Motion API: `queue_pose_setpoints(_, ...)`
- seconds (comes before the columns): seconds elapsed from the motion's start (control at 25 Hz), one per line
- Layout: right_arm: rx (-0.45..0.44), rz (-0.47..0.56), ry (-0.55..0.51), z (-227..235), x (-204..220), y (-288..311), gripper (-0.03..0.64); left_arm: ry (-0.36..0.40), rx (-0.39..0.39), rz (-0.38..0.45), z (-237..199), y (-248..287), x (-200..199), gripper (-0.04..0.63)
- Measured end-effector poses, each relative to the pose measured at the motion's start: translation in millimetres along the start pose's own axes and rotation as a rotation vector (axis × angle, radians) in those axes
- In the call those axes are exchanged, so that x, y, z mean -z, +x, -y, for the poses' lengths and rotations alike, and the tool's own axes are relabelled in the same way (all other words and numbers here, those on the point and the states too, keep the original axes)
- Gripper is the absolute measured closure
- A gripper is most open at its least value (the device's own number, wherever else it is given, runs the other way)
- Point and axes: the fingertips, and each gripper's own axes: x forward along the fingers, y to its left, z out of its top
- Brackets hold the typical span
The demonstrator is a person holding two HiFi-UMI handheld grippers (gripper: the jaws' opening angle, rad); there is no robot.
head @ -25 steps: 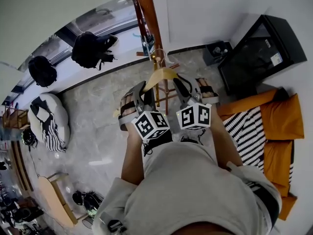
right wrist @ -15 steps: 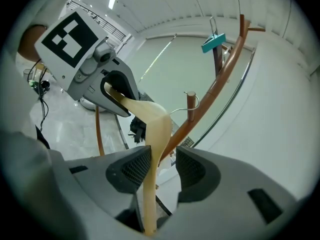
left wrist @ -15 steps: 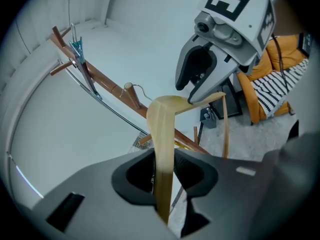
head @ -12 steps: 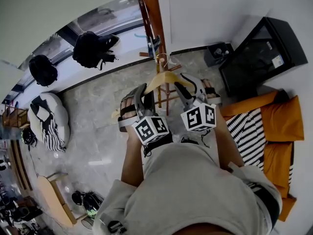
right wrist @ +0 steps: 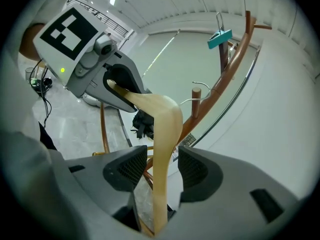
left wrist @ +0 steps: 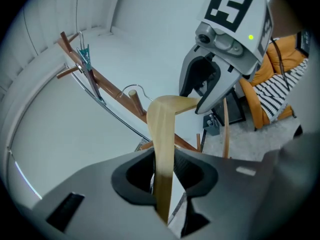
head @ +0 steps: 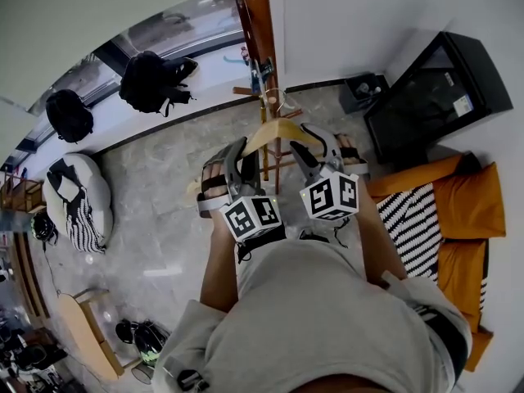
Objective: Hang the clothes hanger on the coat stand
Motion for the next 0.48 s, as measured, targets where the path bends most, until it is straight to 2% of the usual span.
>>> queue_pose_setpoints(0.12,0.004,-0.009,0.002,-1.3,1.2,2.8,0.438,-0.003,0.001,0.003,0.2,-0.3,2.0,0.485)
queue_pose_setpoints(0.24,0.026,-0.003,-0.007,0.3,-5.0,5.0,0.488,-0.002,-0.004,0.011,-4.2,-0.9,5.2,0.485)
queue_pose_setpoints(0.48,0.055,-0.015,-0.028,6.6,-6.3,5.9,0.492,-0.017,-0.014,0.032,-7.1,3.6,3.2,0.485)
